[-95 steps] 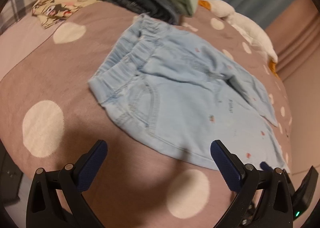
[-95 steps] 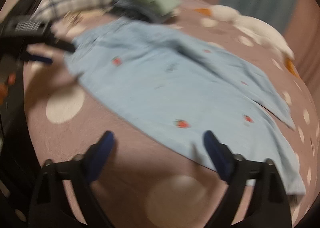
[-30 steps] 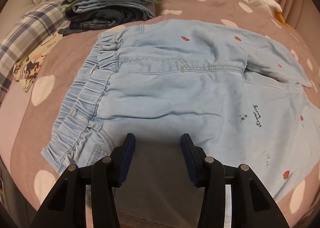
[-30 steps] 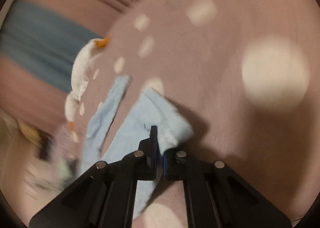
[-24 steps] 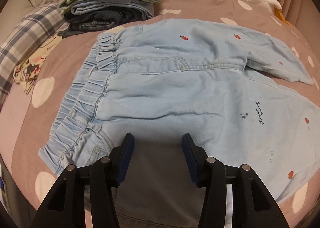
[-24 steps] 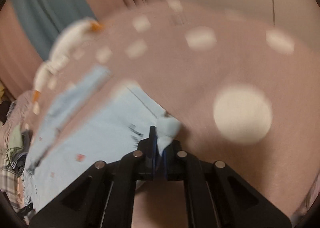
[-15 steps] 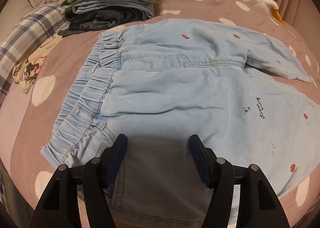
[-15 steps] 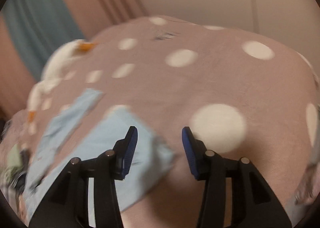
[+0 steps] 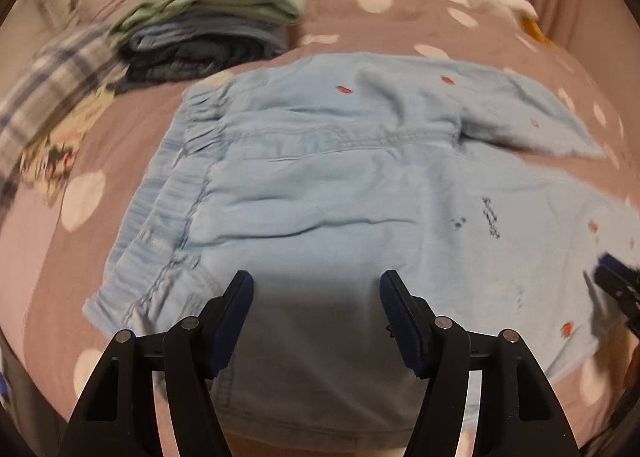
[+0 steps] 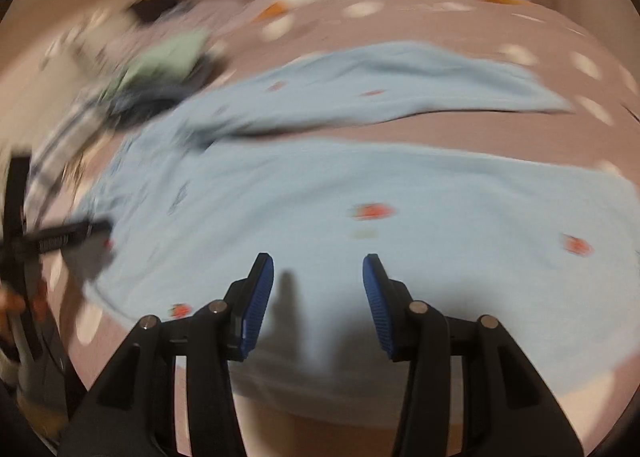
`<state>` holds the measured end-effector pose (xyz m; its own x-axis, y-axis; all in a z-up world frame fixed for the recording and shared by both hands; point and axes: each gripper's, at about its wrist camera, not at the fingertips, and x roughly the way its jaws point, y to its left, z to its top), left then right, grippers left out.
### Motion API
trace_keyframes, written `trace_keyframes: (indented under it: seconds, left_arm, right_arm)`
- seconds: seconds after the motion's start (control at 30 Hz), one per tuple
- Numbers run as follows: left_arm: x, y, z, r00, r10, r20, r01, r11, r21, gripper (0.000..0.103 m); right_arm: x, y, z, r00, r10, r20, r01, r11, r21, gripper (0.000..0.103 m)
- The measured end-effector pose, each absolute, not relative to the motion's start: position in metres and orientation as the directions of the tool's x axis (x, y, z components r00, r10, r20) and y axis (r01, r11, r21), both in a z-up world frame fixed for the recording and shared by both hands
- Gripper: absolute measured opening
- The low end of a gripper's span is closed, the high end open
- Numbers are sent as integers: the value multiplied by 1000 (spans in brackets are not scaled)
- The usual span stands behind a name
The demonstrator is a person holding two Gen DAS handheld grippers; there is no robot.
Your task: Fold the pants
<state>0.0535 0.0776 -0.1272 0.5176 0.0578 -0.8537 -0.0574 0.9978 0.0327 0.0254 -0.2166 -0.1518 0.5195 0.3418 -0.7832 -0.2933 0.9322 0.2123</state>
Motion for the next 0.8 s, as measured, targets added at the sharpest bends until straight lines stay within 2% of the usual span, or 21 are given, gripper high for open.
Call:
trace_keyframes:
  seconds: [0.07, 0.1, 0.23, 0.3, 0.37, 0.43, 0.53, 0.6, 0.7, 0.8]
  left_arm:
    - [57, 78, -139, 506, 71, -860, -30, 997, 64, 70]
    - [56, 85, -139, 519, 58, -853, -36, 998, 47, 79]
    - [60, 117, -130, 509, -44, -860, -44, 996, -77, 79]
    - [64, 131, -119, 531, 13, -847, -84, 996, -38, 79]
    - [72, 147, -109, 554, -2, -832, -115, 990, -79, 79]
    - [84, 161, -100, 582, 3, -813, -148, 984, -102, 79]
    - [112, 169, -95, 591, -11, -806, -146, 982, -120, 79]
    - [134, 172, -94, 604, -23, -796, -129, 984, -126, 79]
    - [157, 176, -94, 607, 58, -793, -150, 988, -42, 79]
    - [179, 187, -94, 603, 87, -793, -166, 986, -18, 79]
  right_arm:
    - [33, -198, -155, 534, 284, -796, -347, 932, 99, 59]
    - [36, -196, -154, 538, 277, -796, -360, 929, 80, 59]
    - [57, -242, -153, 540, 200, -817, -247, 966, 74, 57]
    - [73, -268, -152, 542, 113, -833, -151, 988, 35, 57]
    - [89, -285, -147, 544, 29, -839, -71, 997, -11, 58]
    - [98, -288, -135, 570, 77, -818, -82, 996, 36, 58]
    - [114, -255, -127, 590, 191, -784, -229, 971, 64, 58]
    - [135, -223, -124, 588, 235, -774, -324, 945, 41, 56]
    - [164, -175, -118, 608, 294, -737, -450, 893, -15, 56]
    - [191, -137, -117, 626, 295, -722, -531, 840, -117, 57]
